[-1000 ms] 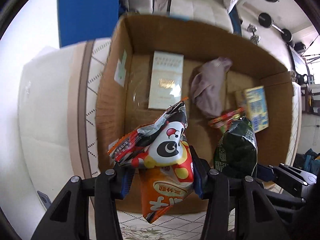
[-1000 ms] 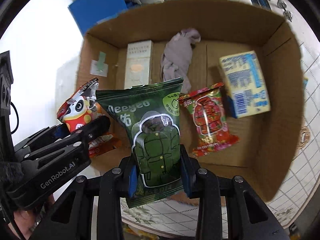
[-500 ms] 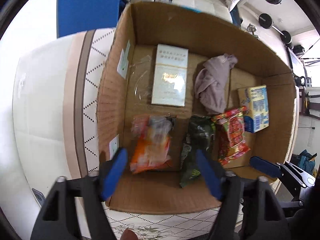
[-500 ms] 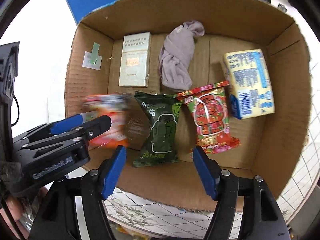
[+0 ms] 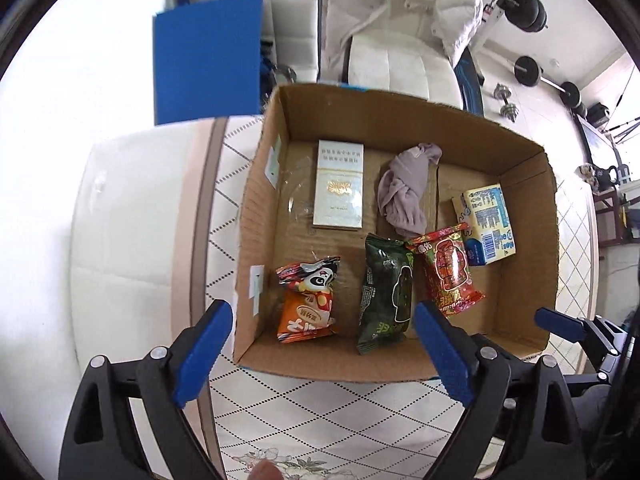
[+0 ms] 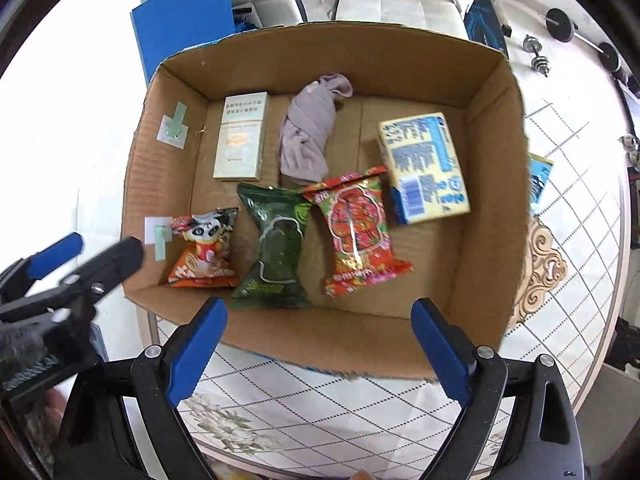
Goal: Organize soft objects
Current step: 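Place both snack bags into the box and open both tools, then grasp the blue milk-powder stick pack with the right tool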
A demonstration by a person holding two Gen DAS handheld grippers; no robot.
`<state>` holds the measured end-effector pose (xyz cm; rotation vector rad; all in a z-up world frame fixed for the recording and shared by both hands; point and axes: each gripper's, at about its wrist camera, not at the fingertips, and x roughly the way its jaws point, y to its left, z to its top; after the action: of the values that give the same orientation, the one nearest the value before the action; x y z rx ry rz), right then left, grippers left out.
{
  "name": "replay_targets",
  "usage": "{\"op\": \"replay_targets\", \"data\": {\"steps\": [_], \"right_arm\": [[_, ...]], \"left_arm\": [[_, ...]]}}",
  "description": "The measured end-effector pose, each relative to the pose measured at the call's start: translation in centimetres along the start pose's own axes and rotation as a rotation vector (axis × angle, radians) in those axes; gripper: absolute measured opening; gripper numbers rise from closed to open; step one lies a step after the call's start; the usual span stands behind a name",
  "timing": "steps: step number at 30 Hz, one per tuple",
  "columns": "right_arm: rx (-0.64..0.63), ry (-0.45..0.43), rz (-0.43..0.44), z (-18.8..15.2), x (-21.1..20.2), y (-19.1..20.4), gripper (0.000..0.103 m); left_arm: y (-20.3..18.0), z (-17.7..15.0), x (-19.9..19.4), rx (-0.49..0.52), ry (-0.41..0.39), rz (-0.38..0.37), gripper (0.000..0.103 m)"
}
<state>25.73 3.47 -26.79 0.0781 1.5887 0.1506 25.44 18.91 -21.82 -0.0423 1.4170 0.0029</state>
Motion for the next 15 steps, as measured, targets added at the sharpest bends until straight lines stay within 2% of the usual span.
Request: {"op": "replay_targets", "data": {"steps": [9, 15], "right_arm": [[0.019, -0.082, -0.045, -3.5, -3.2, -1.6, 0.095], [0.024, -0.121, -0.026, -4.6, -5.0, -2.2, 0.095]], "left_arm": [[-1.7, -2.8, -1.8, 0.018, -0.066, 0.039, 0.093], [-2.8, -3.6, -3.6, 0.018, -0.126, 0.044, 0.093]]}}
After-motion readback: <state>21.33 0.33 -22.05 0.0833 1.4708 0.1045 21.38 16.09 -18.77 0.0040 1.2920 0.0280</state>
